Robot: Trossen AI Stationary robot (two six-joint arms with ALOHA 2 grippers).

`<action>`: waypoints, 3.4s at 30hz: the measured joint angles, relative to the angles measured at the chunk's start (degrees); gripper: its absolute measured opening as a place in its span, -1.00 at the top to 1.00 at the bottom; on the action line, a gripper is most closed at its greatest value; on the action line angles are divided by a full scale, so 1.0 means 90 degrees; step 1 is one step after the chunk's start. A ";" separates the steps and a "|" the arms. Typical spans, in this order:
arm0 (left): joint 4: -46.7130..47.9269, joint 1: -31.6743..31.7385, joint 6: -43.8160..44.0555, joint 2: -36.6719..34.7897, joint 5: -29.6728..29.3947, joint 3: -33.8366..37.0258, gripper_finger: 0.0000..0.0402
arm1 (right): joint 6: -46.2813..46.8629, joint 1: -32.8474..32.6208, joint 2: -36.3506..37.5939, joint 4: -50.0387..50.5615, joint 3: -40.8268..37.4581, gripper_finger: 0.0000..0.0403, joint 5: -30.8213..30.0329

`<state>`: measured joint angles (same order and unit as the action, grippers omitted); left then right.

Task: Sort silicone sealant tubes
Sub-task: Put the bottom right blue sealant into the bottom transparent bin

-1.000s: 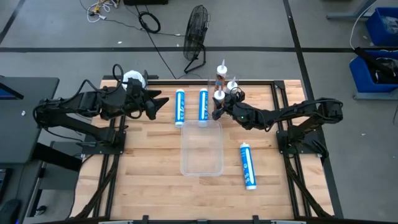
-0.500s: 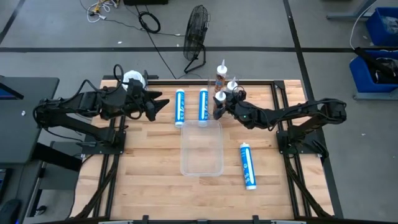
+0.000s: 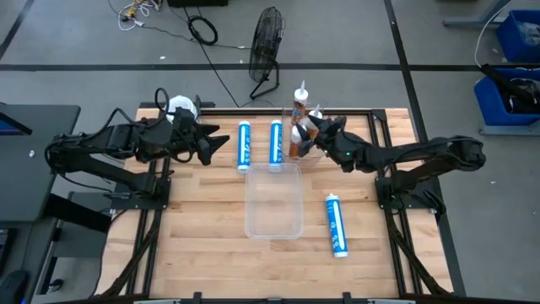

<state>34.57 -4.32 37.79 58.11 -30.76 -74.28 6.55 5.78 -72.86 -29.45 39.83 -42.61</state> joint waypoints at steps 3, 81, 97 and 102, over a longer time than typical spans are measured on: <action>0.0000 0.0002 -0.0014 0.0000 -0.0002 0.0000 -0.50 | 0.0000 -0.0166 0.0345 0.0001 0.0000 -0.28 0.0012; -0.0003 -0.0004 -0.1175 0.0000 0.0755 0.0000 -0.50 | 1.1600 -0.4868 -0.2200 0.9629 0.2880 -0.73 0.5206; -0.0002 -0.0005 -0.1166 0.0000 0.0753 0.0000 -0.50 | 1.2080 -0.4936 -0.2198 0.8429 0.1718 -0.73 0.5005; -0.0001 -0.0005 -0.1162 0.0000 0.0752 0.0000 -0.50 | 1.2060 -0.4842 -0.2198 0.7776 0.1153 -0.73 0.5015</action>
<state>34.55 -4.36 27.33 58.11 -24.00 -74.28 115.09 -37.80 -92.64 40.53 50.21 2.52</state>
